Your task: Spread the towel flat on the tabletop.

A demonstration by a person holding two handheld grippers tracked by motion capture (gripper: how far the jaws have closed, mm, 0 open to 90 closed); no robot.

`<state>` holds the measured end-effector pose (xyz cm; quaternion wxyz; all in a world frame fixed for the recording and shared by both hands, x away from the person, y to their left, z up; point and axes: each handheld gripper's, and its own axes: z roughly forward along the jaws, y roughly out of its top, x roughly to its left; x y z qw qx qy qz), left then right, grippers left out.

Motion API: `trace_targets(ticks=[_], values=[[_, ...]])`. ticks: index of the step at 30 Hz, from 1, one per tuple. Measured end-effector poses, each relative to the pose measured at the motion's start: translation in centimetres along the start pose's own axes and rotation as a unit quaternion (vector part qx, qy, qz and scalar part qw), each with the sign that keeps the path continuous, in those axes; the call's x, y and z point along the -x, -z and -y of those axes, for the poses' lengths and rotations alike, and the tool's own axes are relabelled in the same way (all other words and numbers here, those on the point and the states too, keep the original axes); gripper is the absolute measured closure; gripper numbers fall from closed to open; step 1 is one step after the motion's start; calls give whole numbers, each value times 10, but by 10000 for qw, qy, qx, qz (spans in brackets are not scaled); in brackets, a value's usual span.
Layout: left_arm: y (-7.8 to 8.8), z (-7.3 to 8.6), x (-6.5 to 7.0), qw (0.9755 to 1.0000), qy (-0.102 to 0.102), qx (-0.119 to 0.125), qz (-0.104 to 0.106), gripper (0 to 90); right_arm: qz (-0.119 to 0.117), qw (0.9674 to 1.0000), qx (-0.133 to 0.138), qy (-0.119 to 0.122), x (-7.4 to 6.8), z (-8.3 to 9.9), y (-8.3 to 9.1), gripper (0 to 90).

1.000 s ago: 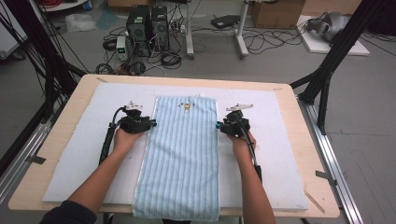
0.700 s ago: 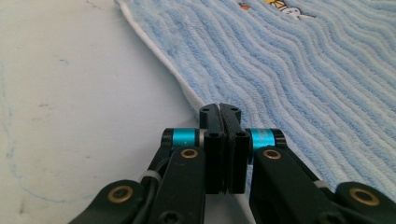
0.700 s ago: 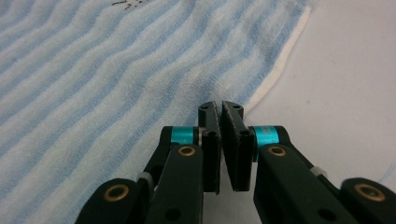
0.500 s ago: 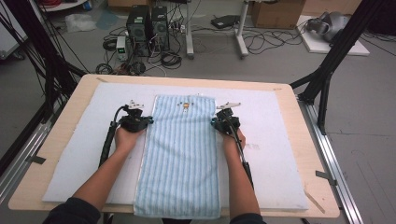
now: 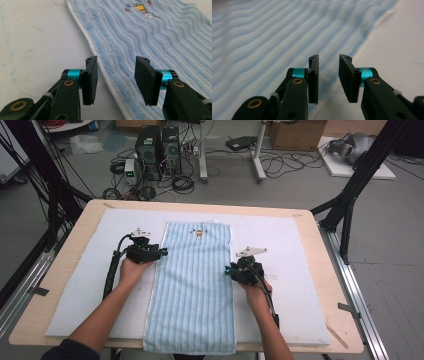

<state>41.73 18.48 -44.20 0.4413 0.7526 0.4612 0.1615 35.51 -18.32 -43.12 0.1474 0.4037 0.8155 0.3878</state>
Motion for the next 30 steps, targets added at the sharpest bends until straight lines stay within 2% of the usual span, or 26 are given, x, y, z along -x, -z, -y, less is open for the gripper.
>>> trace_targets(ticks=[1,3,6,8,9,12,16,17,18,19,21,24,30], values=[[2,1,1,10000,-30,59,-19,545,-137,9998,-40,100,-6,5,4,722],[4,2,2,10000,-43,29,-36,552,-417,9990,-81,146,-14,13,6,755],[6,3,0,10000,14,39,-33,552,-470,9978,-318,334,-21,23,5,785],[8,5,0,9999,75,69,-36,552,-517,9976,-312,331,-20,26,8,836],[9,6,0,10000,74,58,-19,552,-500,9973,-348,416,-20,27,10,867],[11,9,0,9999,87,-44,50,551,-504,9961,-483,546,-21,29,16,890],[16,9,7,9999,-17,-67,154,553,-774,9945,-580,396,-16,33,22,894],[19,10,9,9998,-37,-19,190,570,-801,9944,-590,343,-15,34,24,884],[21,12,13,9997,-74,-47,213,590,-782,9947,-556,357,-15,34,24,817],[24,15,16,9997,-102,-91,208,591,-752,9957,-405,348,-15,35,25,745],[29,20,19,9995,-174,-147,224,591,-701,9967,-173,363,-17,35,27,703],[39,28,24,9993,-211,-145,283,590,-578,9974,23,436,-19,33,29,648],[45,46,29,9982,-322,-385,334,588,-517,9975,-85,466,-21,33,24,620]])
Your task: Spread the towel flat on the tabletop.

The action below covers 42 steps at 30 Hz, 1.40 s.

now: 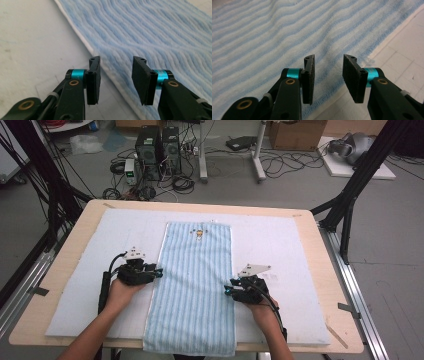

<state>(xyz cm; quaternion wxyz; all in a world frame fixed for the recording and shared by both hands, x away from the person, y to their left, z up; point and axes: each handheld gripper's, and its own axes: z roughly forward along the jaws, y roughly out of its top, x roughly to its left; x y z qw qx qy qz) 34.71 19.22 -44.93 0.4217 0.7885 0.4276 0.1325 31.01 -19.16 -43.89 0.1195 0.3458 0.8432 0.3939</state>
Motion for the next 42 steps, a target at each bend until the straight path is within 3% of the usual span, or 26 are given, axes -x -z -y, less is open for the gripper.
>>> trace_targets(ticks=[2,4,6,7,12,14,15,16,18,20,23,27,31,37,42], values=[[0,4,4,9997,-157,120,-127,614,100,9998,-135,86,-1,0,-3,636],[0,4,8,9991,-412,62,-105,758,155,9995,-235,130,-3,1,-6,683],[0,5,13,9981,-605,39,-133,861,127,9995,-262,122,-2,1,-5,801],[1,5,14,9981,-593,37,-135,866,48,9995,-271,146,-2,1,-5,856],[9,12,13,9992,-385,37,47,872,21,9989,-410,238,-3,0,-2,874],[13,14,13,9992,-381,34,108,871,25,9991,-377,202,-2,0,0,848],[13,14,13,9994,-322,96,118,865,5,9993,-341,182,-1,1,0,785],[13,14,11,9995,-268,161,95,827,16,9996,-265,137,-1,0,0,699],[14,12,6,9993,-111,336,93,671,82,9999,-35,81,2,-1,2,618],[17,11,0,9982,-17,596,32,544,350,9990,261,73,4,-3,7,435],[21,9,-8,9957,-41,929,9,446,679,9960,581,-40,12,-2,14,299],[31,6,-18,9907,90,1360,51,343,993,9920,752,-220,24,1,24,206],[37,5,-25,9882,244,1512,2,204,1247,9855,1008,-553,34,5,33,111],[46,4,-29,9841,117,1731,392,199,1426,9807,1211,-559,42,8,43,111],[45,4,-26,9847,41,1679,467,199,1460,9799,1219,-610,44,11,46,111]])
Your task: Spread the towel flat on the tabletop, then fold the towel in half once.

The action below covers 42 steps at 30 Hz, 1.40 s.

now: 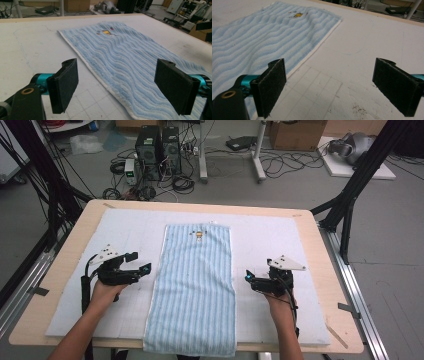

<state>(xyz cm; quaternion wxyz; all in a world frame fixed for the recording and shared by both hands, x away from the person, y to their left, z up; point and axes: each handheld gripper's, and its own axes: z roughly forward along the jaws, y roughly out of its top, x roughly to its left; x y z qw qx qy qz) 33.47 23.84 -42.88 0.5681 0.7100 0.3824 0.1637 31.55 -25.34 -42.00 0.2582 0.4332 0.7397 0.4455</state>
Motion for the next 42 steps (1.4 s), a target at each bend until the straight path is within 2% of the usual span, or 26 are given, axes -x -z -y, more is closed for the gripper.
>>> trace_targets(ticks=[9,18,20,24,26,28,30,34,41,42], values=[[0,0,-4,9999,116,11,-15,199,96,9999,22,-58,4,2,4,111],[-3,1,-5,9998,183,-72,-20,199,32,10000,-40,-76,4,2,2,111],[-6,0,-5,9996,289,-74,30,199,-10,9999,-58,-99,5,2,2,111],[-14,-9,-9,9994,260,-204,-31,200,-70,9999,-109,-51,4,2,0,111],[-19,-14,-12,9994,248,-246,-87,201,-106,9998,-120,-108,4,2,0,111],[-25,-18,-17,9989,317,-344,-75,218,-149,9998,-122,-106,4,2,-1,111],[-32,-22,-21,9986,258,-416,-193,247,-176,9996,-185,-103,4,2,-3,111],[-48,-25,-27,9968,298,-640,-381,262,-237,9993,-237,-138,3,2,-4,111],[-71,-32,-36,9938,341,-742,-748,278,-270,9992,-260,-114,1,2,-6,111],[-76,-32,-37,9924,382,-873,-785,286,-266,9992,-270,-124,1,2,-5,111]])
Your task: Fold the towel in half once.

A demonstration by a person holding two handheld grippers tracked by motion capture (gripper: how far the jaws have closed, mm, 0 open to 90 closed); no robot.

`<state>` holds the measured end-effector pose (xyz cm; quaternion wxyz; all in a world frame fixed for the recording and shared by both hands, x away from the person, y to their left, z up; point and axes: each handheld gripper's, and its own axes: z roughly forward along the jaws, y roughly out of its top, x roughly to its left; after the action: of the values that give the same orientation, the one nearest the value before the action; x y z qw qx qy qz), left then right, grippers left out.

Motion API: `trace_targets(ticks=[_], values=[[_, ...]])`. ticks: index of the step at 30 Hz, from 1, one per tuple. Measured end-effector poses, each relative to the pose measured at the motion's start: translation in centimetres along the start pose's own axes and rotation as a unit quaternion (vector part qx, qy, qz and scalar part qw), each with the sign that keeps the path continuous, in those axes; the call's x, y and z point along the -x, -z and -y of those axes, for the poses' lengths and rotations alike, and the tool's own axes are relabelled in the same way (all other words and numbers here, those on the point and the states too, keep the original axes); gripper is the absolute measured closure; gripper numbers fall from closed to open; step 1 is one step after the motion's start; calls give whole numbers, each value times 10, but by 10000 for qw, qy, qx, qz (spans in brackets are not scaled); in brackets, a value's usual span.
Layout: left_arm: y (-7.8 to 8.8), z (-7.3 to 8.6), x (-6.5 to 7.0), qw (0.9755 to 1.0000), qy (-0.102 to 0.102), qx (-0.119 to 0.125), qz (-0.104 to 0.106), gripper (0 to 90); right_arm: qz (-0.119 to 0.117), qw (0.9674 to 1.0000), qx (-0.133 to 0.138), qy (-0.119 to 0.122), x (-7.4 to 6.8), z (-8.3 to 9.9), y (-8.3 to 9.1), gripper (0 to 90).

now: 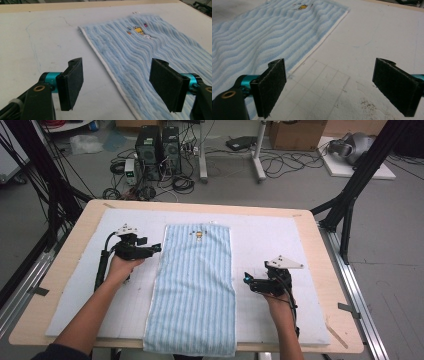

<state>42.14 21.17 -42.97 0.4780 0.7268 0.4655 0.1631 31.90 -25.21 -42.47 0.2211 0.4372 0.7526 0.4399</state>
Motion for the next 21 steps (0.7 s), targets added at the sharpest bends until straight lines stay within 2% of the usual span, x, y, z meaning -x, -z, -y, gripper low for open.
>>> trace_targets(ticks=[4,8,9,14,16,21], values=[[-15,-1,0,9997,-34,-235,-78,287,35,10000,4,-23,1,1,0,111],[-28,-2,5,9991,-110,-400,11,289,39,10000,3,-13,1,1,0,111],[-31,-1,6,9984,-197,-522,1,302,25,10000,-4,-26,1,1,0,111],[-44,0,12,9962,-451,-717,-211,374,21,10000,-30,-29,1,1,-1,111],[-47,-1,14,9947,-620,-760,-303,408,25,10000,-33,-36,1,1,-1,111],[-51,-1,18,9931,-832,-748,-364,502,19,10000,-64,-29,1,2,-2,111]])
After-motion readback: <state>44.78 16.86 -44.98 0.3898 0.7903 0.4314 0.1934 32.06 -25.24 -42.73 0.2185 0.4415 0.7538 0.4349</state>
